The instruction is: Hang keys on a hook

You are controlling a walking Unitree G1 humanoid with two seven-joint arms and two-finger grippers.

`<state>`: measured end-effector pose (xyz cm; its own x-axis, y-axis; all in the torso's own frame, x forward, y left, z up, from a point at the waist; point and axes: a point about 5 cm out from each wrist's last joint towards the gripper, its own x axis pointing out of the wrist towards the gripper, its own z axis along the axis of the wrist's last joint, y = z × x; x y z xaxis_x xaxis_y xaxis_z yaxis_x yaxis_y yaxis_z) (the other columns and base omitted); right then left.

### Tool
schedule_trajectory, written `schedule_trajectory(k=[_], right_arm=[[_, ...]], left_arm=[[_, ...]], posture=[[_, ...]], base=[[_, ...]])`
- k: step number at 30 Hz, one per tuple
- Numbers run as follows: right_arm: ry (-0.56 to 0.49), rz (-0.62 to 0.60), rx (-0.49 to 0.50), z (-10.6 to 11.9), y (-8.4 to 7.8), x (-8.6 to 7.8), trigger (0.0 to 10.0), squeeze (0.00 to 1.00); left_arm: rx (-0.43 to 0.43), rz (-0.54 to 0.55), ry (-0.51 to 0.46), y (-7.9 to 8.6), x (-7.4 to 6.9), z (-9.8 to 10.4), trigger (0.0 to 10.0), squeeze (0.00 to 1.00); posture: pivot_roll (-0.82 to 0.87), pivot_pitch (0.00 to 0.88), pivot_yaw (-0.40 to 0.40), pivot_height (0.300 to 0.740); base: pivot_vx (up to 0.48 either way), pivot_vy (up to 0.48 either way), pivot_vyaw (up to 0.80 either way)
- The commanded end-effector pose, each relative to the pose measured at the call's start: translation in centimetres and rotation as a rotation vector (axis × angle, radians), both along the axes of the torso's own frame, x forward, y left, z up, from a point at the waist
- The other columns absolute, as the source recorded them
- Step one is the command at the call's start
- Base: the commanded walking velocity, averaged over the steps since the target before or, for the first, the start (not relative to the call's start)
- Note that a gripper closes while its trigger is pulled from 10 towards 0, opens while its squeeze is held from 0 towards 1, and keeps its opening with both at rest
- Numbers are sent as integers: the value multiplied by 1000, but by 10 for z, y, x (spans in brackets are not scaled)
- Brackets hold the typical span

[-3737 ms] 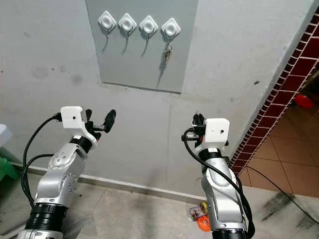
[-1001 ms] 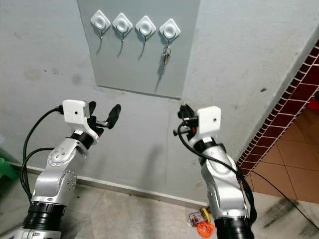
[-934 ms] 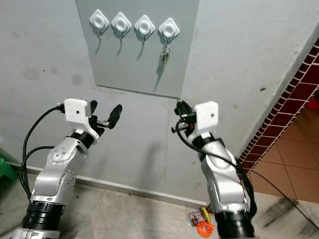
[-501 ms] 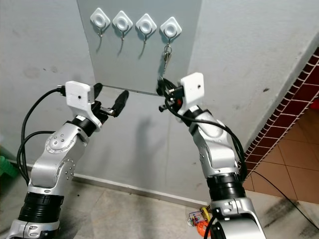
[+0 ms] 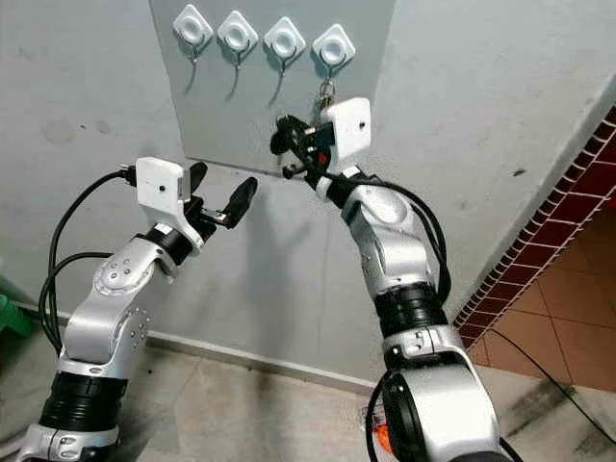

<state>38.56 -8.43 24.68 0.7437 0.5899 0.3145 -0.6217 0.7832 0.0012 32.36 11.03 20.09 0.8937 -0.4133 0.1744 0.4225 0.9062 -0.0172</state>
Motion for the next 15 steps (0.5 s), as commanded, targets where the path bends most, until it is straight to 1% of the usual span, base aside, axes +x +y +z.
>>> schedule_trajectory(k=[1, 6, 15], right_arm=[[-20, -8, 44, 11, -1, 4, 10000, 0], [-15, -6, 98, 21, 0, 11, 10000, 0], [-13, 11, 100, 25, 7, 16, 10000, 0]], left_arm=[[3, -12, -23, -3, -1, 8, 10000, 0], [2, -18, -22, -4, -1, 8, 10000, 0], [-2, -17, -20, -6, -1, 7, 10000, 0]], posture=[[-31, 0, -32, 740], [-30, 0, -30, 740], [-26, 0, -35, 740]], base=[[0, 0, 0], [0, 0, 0], [0, 0, 0]])
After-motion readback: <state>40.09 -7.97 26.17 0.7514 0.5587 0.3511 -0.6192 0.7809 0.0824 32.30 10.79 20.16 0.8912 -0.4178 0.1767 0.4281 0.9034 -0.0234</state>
